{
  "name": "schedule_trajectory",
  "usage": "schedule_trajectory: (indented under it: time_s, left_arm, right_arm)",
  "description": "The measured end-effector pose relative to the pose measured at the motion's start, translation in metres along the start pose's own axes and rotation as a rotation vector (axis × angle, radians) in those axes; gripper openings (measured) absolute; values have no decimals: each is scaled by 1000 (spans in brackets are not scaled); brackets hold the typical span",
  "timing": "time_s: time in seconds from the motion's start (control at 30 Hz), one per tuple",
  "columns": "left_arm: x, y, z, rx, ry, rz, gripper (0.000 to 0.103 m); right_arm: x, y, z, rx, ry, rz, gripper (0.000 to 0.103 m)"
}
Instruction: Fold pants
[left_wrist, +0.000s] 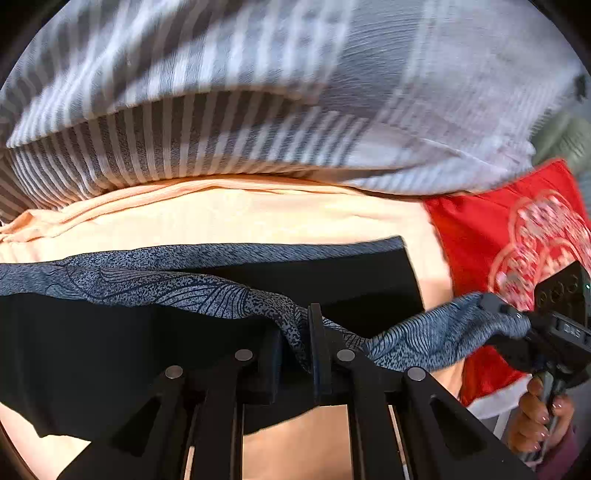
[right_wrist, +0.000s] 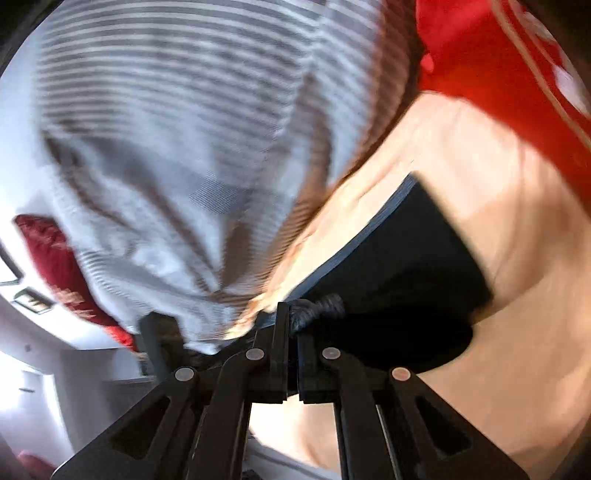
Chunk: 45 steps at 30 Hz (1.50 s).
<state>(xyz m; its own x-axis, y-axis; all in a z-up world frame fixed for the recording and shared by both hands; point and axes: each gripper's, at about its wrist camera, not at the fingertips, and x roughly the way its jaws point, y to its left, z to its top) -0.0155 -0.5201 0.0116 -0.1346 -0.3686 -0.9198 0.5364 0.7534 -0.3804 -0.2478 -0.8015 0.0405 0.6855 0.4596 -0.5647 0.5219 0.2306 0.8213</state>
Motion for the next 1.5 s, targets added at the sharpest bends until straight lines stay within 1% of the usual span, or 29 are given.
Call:
schedule_trajectory:
  time_s: [0.07,0.1,0.13,0.17,0.27,0.3,0.33,0.37,0.43,0.5,0.6,0.67,0.7,0.8,0.87,0.93,0.97,1.0,1.03,1.07,1.1,1.17,1.23,1.3,1.33,1.37,1.4,1.43,1.5]
  left_arm:
    - [4,3,6,-31,22,-9,14]
    - [3,4,7,-42,29,-12,19]
    - [1,3,8,-39,20,-9,21]
    - [-3,2,7,-25,3,6,23]
    - [-21,-1,3,44,-28,54,23]
    - [-24,1,1,57,-33,76,23]
    - [-25,4,-1,68,-35,111,23]
    - [-25,8,-3,77,-34,154,23]
    - [-20,24,-6,72,-22,238,23]
    - [-9,43,-11,39,5,311,23]
    - [5,63,-19,-1,25,388,23]
    - [16,71,-26,-8,37,426,23]
    - [20,73,-28,-9,43,433,23]
    - [32,77,-33,-2,57,456,23]
    - [38,75,-35,18,53,475,23]
    - [43,74,-36,27,52,489,23]
    - [46,74,-36,33,51,498,23]
    - [47,73,-36,38,50,506,23]
    - [52,68,-38,42,48,510,23]
    - [53,68,-39,43,44,514,23]
    - [54,68,-39,40,41,516,23]
    - [55,68,-40,40,34,521,23]
    - [55,65,-41,47,29,528,23]
    - [57,64,-43,54,24,535,23]
    - [55,62,-49,54,23,537,23]
    - [54,61,-50,49,25,537,23]
    - [54,62,-49,38,29,535,23]
    - [52,63,-47,26,29,527,23]
    - [49,68,-41,7,23,511,23]
  right_arm:
    - [15,-10,20,1,23,-46,3]
    - [22,-16,29,5,31,-65,3]
    - [30,-17,42,16,36,-75,3]
    - [37,-23,50,31,40,-92,3]
    - [55,-35,66,46,57,-163,5]
    - [59,-40,70,47,60,-204,5]
    - [61,-44,74,52,61,-249,7]
    - [61,-46,76,60,63,-274,7]
    - [54,-48,76,67,58,-285,7]
    - [46,-40,72,6,55,-318,7]
    - [39,-23,62,-128,61,-383,7]
    - [36,-17,57,-174,65,-390,9]
    - [34,-17,59,-168,64,-371,11]
    - [25,-22,63,-84,57,-286,14]
    - [18,-17,62,-71,39,-247,22]
    - [5,-13,63,-80,-2,-231,57]
    - [1,-8,63,-85,-35,-234,87]
    - [-7,-4,64,-93,-73,-229,89]
    - [-11,-1,66,-104,-80,-228,89]
    - [-11,2,67,-117,-67,-257,89]
    - [-11,4,66,-139,-54,-289,88]
    - [0,12,60,-217,-25,-379,85]
    - [16,16,56,-285,22,-450,77]
    - [27,10,56,-324,43,-527,72]
    - [33,3,58,-329,56,-561,66]
    - [42,-3,59,-312,83,-583,57]
    - [49,-14,62,-269,121,-591,31]
    - [52,-21,65,-241,136,-613,19]
    - [48,-17,70,-283,109,-627,10]
